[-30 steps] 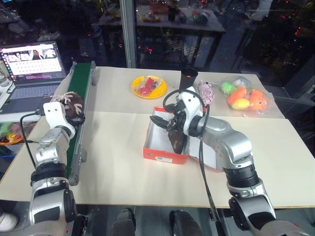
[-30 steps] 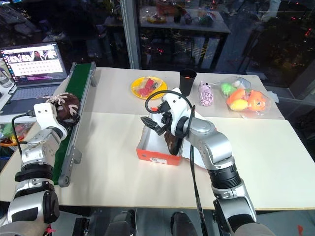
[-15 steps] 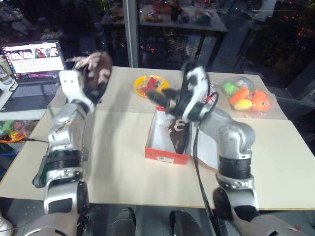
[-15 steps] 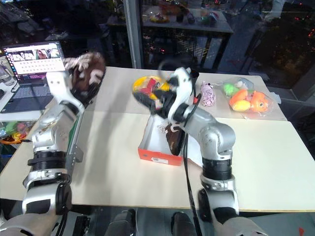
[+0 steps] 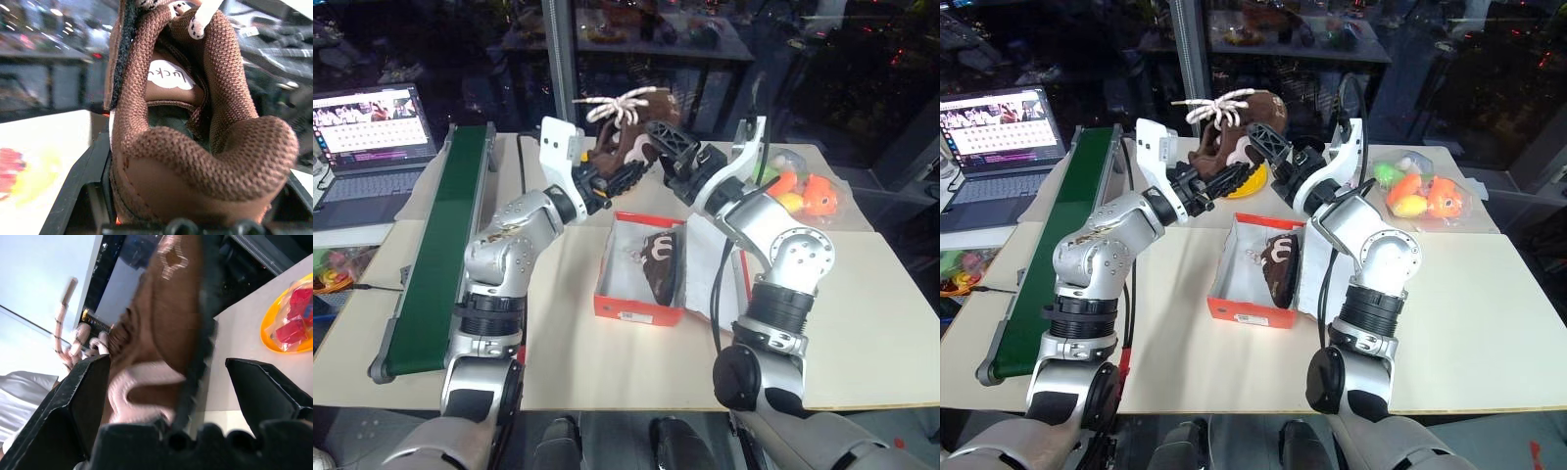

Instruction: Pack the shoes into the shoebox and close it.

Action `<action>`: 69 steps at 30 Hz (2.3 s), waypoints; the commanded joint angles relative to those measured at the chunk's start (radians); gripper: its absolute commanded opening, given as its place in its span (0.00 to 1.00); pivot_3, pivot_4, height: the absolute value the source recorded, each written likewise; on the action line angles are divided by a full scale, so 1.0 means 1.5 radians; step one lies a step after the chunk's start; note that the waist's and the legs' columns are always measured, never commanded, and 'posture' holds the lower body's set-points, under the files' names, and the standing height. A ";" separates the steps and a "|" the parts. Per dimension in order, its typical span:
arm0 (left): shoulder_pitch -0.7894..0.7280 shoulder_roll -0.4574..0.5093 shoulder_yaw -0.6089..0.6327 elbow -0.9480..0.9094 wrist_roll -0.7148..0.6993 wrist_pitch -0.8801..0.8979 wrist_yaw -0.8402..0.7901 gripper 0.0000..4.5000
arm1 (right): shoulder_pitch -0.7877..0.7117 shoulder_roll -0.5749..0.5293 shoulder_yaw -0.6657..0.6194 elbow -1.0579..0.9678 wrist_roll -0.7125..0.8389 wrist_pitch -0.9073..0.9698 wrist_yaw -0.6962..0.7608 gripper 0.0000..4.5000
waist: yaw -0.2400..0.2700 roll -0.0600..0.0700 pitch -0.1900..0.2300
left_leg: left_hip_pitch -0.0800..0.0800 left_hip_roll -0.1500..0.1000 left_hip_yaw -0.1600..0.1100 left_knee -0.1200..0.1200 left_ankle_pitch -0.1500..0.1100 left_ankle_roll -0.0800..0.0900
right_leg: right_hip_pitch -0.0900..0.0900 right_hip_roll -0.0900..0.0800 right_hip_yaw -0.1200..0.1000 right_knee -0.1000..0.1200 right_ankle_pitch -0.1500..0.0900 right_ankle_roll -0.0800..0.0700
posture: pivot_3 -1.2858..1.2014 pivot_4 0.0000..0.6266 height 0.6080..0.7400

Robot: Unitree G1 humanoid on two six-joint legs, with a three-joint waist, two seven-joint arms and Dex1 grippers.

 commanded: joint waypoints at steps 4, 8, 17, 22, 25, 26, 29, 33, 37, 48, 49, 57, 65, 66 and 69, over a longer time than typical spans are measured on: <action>-0.004 -0.009 -0.012 -0.050 -0.026 0.034 -0.013 0.56 | -0.017 -0.017 0.015 -0.021 0.025 -0.039 -0.013 0.84 | -0.002 0.000 0.000 | 0.000 0.000 0.000 0.000 0.000 0.000 | 0.000 0.000 0.000 0.000 0.000 0.000 | 0.52 0.24 0.97; -0.010 -0.007 -0.010 -0.044 -0.023 0.038 -0.010 0.56 | -0.015 -0.014 0.021 -0.035 0.033 -0.048 -0.030 0.52 | -0.001 0.000 0.000 | 0.000 0.000 0.000 0.000 0.000 0.000 | 0.000 0.000 0.000 0.000 0.000 0.000 | 0.52 0.24 0.97; -0.016 0.001 0.048 -0.051 -0.067 0.071 0.008 1.00 | -0.024 -0.062 0.041 -0.010 -0.018 -0.080 -0.029 0.10 | -0.001 0.000 0.000 | 0.000 0.000 0.000 0.000 0.000 0.000 | 0.000 0.000 0.000 0.000 0.000 0.000 | 0.52 0.24 0.97; -0.018 0.055 0.095 -0.034 -0.056 0.073 0.029 1.00 | -0.030 -0.131 0.087 0.020 -0.072 -0.066 -0.010 0.09 | -0.002 0.000 0.000 | 0.000 0.000 0.000 0.000 0.000 0.000 | 0.000 0.000 0.000 -0.001 0.000 0.000 | 0.52 0.24 0.97; -0.012 0.105 0.101 -0.009 -0.018 0.058 0.041 1.00 | -0.017 -0.165 0.139 0.045 -0.088 -0.005 0.019 0.09 | -0.003 0.001 0.000 | 0.000 0.000 0.000 -0.001 0.000 0.000 | 0.000 0.000 0.000 -0.001 0.000 0.000 | 0.52 0.24 0.97; -0.008 0.118 0.102 -0.002 -0.007 0.053 0.044 1.00 | -0.007 -0.171 0.158 0.050 -0.092 0.016 0.031 0.09 | -0.004 0.001 0.000 | 0.000 0.000 0.000 -0.001 0.000 0.000 | 0.000 0.000 0.000 -0.001 0.000 0.000 | 0.52 0.24 0.97; 0.001 0.133 0.107 0.004 0.004 0.047 0.050 1.00 | 0.016 -0.177 0.194 0.056 -0.106 0.047 0.059 0.09 | -0.003 0.001 0.000 | 0.000 0.000 0.000 -0.001 0.000 0.000 | 0.000 0.000 0.000 -0.001 0.000 0.000 | 0.52 0.24 0.97; 0.026 0.129 0.111 -0.019 0.010 0.055 0.062 1.00 | 0.058 -0.176 0.256 0.074 -0.144 0.051 0.119 0.09 | 0.002 0.001 0.000 | 0.000 0.000 0.000 -0.001 0.000 0.000 | 0.000 0.000 0.000 -0.001 0.000 0.000 | 0.52 0.24 0.97; 0.047 0.121 0.104 -0.045 0.013 0.057 0.072 1.00 | 0.078 -0.183 0.307 0.090 -0.193 0.040 0.166 0.09 | 0.002 0.001 0.000 | 0.000 0.000 0.000 -0.001 0.000 0.000 | 0.000 0.000 0.000 -0.002 0.000 0.000 | 0.52 0.24 0.97; 0.065 0.110 0.111 -0.076 0.008 0.061 0.101 1.00 | 0.070 -0.219 0.450 0.168 -0.366 0.023 0.253 0.09 | 0.000 0.000 0.000 | 0.000 0.000 0.000 -0.001 0.000 0.000 | 0.000 0.000 0.000 -0.001 0.000 0.000 | 0.52 0.24 0.97; 0.067 0.109 0.112 -0.079 0.007 0.061 0.103 1.00 | 0.066 -0.228 0.475 0.172 -0.387 0.022 0.265 0.09 | 0.000 0.001 0.000 | 0.000 0.000 0.000 -0.001 0.000 0.000 | 0.000 0.000 0.000 -0.001 0.000 0.000 | 0.52 0.24 0.97; 0.090 0.096 0.111 -0.099 0.006 0.058 0.119 1.00 | 0.050 -0.298 0.620 0.185 -0.469 -0.005 0.428 0.45 | 0.014 0.000 0.000 | 0.001 0.000 0.000 0.000 0.000 0.000 | 0.002 0.000 0.000 -0.002 0.000 0.000 | 0.52 0.24 0.97; 0.092 0.091 0.109 -0.102 0.006 0.059 0.125 1.00 | 0.036 -0.280 0.599 0.175 -0.502 -0.008 0.451 0.99 | 0.020 0.000 0.000 | 0.001 0.000 0.000 0.001 0.000 0.000 | 0.002 0.000 0.000 -0.002 0.000 0.000 | 0.52 0.24 0.97; 0.092 0.092 0.108 -0.100 0.006 0.059 0.124 1.00 | 0.031 -0.280 0.585 0.157 -0.495 0.001 0.452 0.99 | 0.020 0.000 0.000 | 0.001 0.000 0.000 0.001 0.000 0.000 | 0.002 0.000 0.000 -0.002 0.000 0.000 | 0.52 0.24 0.97; 0.089 0.097 0.102 -0.093 0.008 0.059 0.115 1.00 | 0.008 -0.269 0.523 0.085 -0.442 0.063 0.460 0.99 | 0.020 0.000 0.000 | 0.001 0.000 0.000 0.000 0.000 0.000 | 0.002 0.000 0.000 -0.002 0.000 0.000 | 0.52 0.24 0.97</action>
